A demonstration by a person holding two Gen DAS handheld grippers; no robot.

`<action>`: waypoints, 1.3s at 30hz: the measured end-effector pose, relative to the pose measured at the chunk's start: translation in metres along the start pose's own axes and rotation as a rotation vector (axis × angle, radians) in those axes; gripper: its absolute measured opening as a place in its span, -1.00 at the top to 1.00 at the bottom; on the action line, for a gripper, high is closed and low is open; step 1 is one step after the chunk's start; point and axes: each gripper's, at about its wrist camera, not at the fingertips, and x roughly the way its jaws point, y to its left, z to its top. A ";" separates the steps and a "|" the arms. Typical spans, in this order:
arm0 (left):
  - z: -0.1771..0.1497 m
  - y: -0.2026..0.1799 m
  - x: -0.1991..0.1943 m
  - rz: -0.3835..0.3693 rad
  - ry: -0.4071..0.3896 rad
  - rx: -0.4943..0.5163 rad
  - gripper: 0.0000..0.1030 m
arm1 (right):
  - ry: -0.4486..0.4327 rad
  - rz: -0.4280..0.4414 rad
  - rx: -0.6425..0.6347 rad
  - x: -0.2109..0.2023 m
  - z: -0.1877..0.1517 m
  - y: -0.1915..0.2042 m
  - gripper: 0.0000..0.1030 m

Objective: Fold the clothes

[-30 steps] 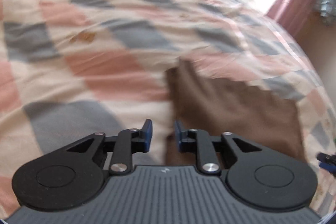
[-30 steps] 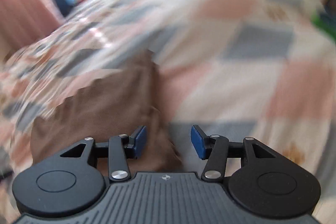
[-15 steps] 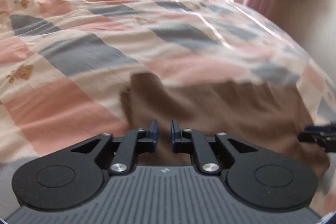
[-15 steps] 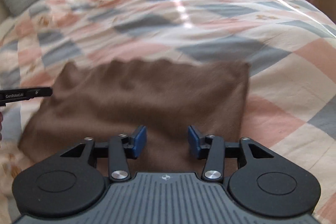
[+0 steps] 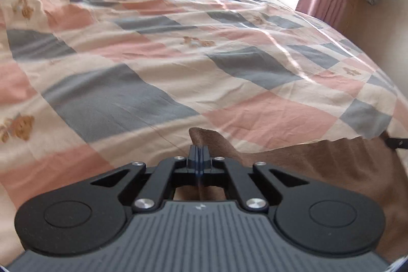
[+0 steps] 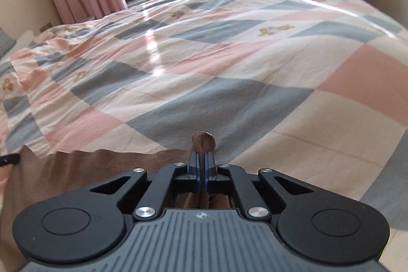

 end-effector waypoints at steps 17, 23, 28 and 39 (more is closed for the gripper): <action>0.000 -0.067 -0.033 -0.030 0.005 0.114 0.68 | -0.013 -0.036 -0.329 -0.025 -0.031 0.075 0.19; -0.011 -0.072 0.007 0.086 0.114 0.107 0.68 | 0.095 -0.033 -0.329 -0.013 -0.014 0.074 0.14; 0.008 -0.098 -0.062 0.151 0.073 0.055 0.68 | 0.175 -0.003 -0.356 -0.037 0.007 0.083 0.03; -0.053 -0.230 -0.125 0.302 0.175 0.017 0.56 | 0.306 0.046 -0.596 -0.047 0.009 0.063 -0.19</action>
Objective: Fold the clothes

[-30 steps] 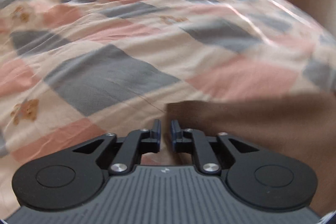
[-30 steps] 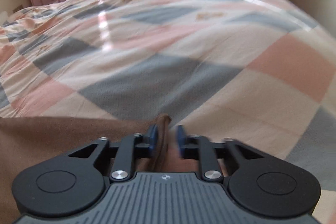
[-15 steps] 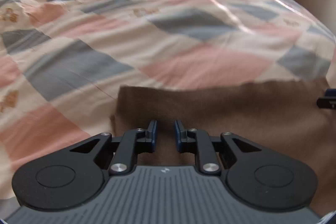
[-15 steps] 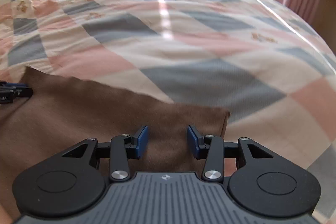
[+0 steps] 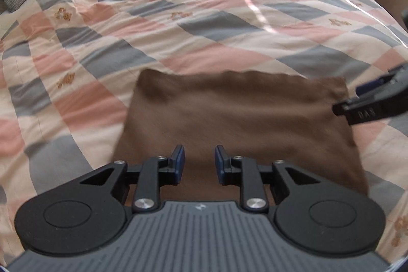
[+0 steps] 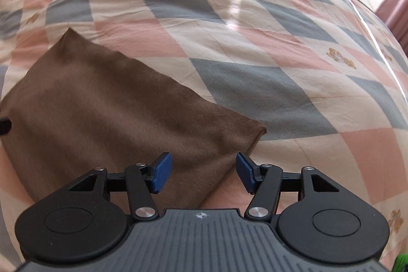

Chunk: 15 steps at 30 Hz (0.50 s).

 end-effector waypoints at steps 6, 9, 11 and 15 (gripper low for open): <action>-0.028 -0.060 -0.017 0.003 0.023 0.017 0.41 | 0.003 0.115 -0.013 -0.005 -0.012 -0.030 -0.28; -0.042 -0.087 -0.021 0.024 0.010 0.115 0.38 | 0.030 0.137 0.079 0.005 -0.014 -0.065 -0.29; -0.048 -0.099 -0.018 0.023 0.017 0.143 0.38 | 0.046 0.071 0.041 0.012 -0.012 -0.075 -0.29; -0.054 -0.114 -0.016 0.008 0.036 0.144 0.38 | 0.077 -0.007 -0.046 0.019 -0.008 -0.074 -0.30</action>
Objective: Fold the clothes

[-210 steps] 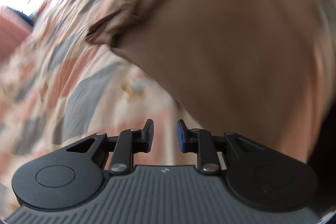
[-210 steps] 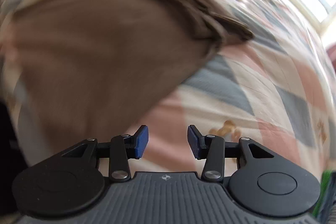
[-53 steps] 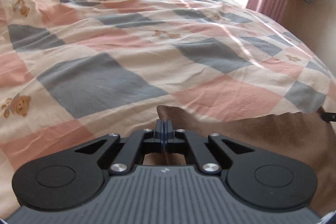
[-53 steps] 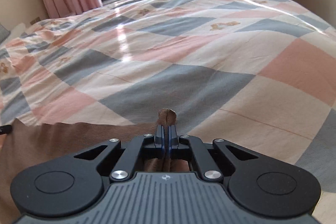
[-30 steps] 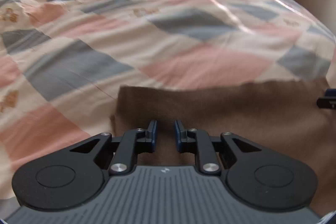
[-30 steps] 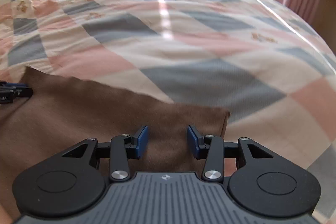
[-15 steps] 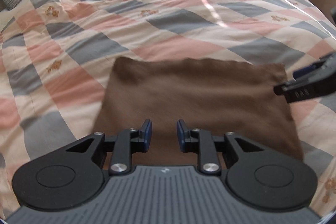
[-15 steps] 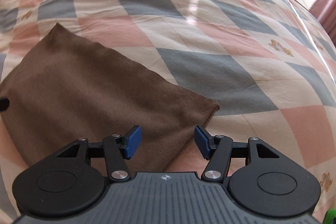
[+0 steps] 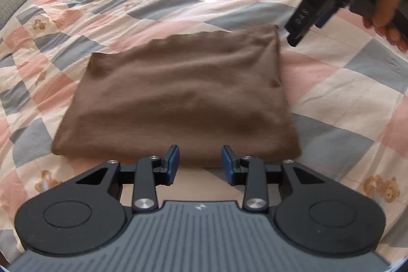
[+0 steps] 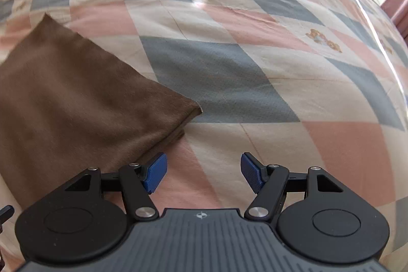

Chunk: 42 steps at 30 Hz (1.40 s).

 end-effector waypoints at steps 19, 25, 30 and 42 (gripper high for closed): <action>-0.042 -0.066 0.004 0.130 -0.142 0.556 0.18 | -0.004 0.769 0.518 0.049 -0.012 -0.105 -0.46; -0.072 -0.091 0.031 0.177 -0.214 0.850 0.18 | 0.028 0.851 0.615 0.089 -0.013 -0.113 -0.47; -0.080 -0.099 0.051 0.203 -0.291 0.931 0.20 | 0.026 0.882 0.672 0.113 -0.005 -0.107 -0.19; -0.042 -0.054 0.034 0.039 -0.394 0.564 0.81 | 0.130 0.726 0.628 0.091 0.027 -0.083 0.53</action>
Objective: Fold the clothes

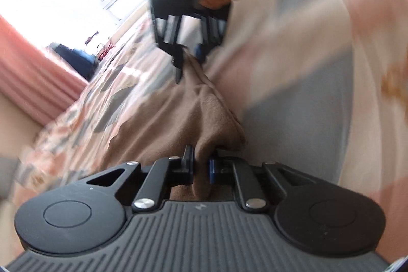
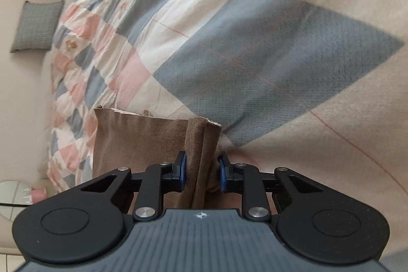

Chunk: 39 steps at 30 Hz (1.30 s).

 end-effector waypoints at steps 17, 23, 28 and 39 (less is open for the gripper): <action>-0.185 0.261 0.000 -0.114 0.133 -1.522 0.91 | 0.080 -0.224 -0.236 0.167 0.052 0.275 -0.14; -0.230 0.271 0.004 -0.227 0.104 -1.736 0.85 | 0.048 -0.052 -0.282 0.171 0.066 0.262 -0.39; -0.237 0.281 -0.003 -0.259 0.028 -1.799 0.71 | 0.138 -0.045 -0.489 0.164 0.090 0.258 -0.44; -0.223 0.281 -0.013 -0.168 -0.008 -1.657 0.97 | 0.165 -0.030 -0.720 0.190 0.060 0.268 0.73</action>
